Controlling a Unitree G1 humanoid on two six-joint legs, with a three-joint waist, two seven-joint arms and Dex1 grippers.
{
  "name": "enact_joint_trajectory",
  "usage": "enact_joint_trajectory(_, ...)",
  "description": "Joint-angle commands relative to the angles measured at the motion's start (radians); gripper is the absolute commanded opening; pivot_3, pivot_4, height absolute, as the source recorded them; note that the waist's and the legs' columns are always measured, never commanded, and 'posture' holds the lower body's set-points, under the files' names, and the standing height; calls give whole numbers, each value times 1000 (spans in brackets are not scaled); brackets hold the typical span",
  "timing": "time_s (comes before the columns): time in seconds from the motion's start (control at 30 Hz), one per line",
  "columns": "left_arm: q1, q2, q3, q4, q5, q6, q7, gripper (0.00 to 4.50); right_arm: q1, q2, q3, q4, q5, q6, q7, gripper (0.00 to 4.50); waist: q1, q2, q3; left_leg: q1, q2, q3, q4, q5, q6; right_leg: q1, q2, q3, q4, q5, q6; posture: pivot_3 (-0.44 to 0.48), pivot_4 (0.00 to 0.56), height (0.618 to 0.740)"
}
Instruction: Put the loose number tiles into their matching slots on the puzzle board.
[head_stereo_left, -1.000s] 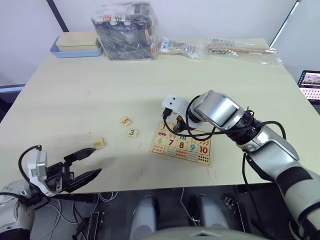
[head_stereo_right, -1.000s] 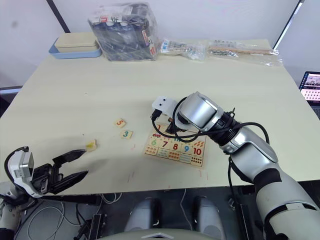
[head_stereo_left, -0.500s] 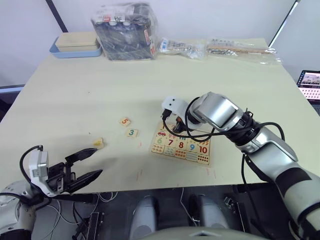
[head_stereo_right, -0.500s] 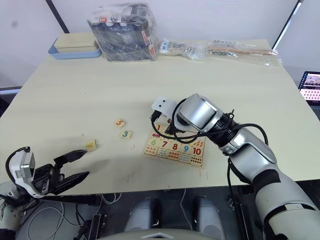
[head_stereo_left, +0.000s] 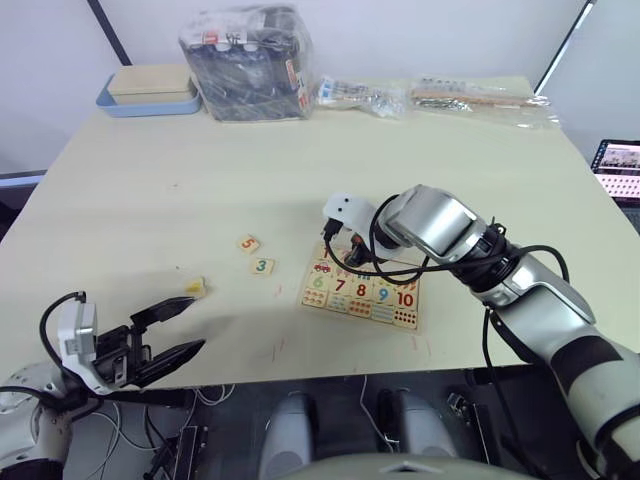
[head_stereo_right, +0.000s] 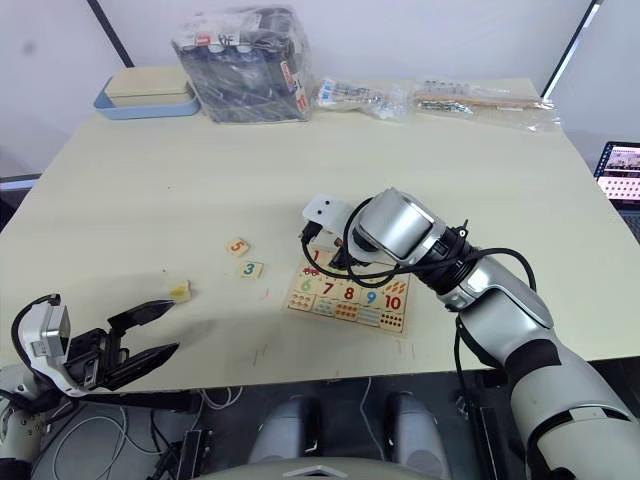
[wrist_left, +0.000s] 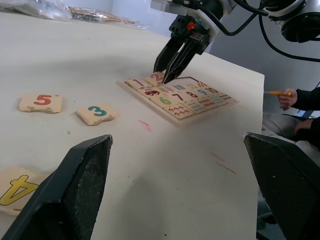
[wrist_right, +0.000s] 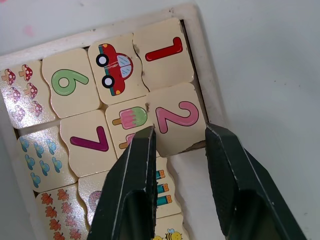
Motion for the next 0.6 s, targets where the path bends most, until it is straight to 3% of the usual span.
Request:
enact_joint_trajectory(0.03, 8, 8, 32, 0, -6, -13, -34, 4500, -2, -4, -20, -29, 7, -3, 1, 3080, -2, 0, 0, 0, 0, 0, 0, 0, 0, 0, 0, 0, 0, 0, 0, 0, 150, 740)
enact_joint_trajectory(0.13, 5, 11, 28, 7, -8, -16, -34, 4500, 1, -4, -22, -30, 9, -4, 1, 4443, -6, 0, 0, 0, 0, 0, 0, 0, 0, 0, 0, 0, 0, 0, 0, 0, 150, 740)
enact_joint_trajectory(0.3, 5, 14, 26, 16, -10, -22, -34, 4500, 4, -13, -29, -52, 14, -11, 3, 4443, -7, 0, 0, 0, 0, 0, 0, 0, 0, 0, 0, 0, 0, 0, 0, 0, 150, 740)
enact_joint_trajectory(0.43, 9, 13, 27, 17, -13, -25, -34, 4500, 58, -52, -98, -165, 23, -108, 11, 4443, -5, 0, 0, 0, 0, 0, 0, 0, 0, 0, 0, 0, -1, 0, 0, 0, 150, 740)
enact_joint_trajectory(0.6, 16, 4, 38, -19, -10, -8, -26, 4500, 227, -115, -218, -324, 72, -292, 54, 4443, -4, -1, 0, 0, 0, -1, 0, 0, 0, 2, 0, -1, -2, 0, 0, 0, 150, 740)
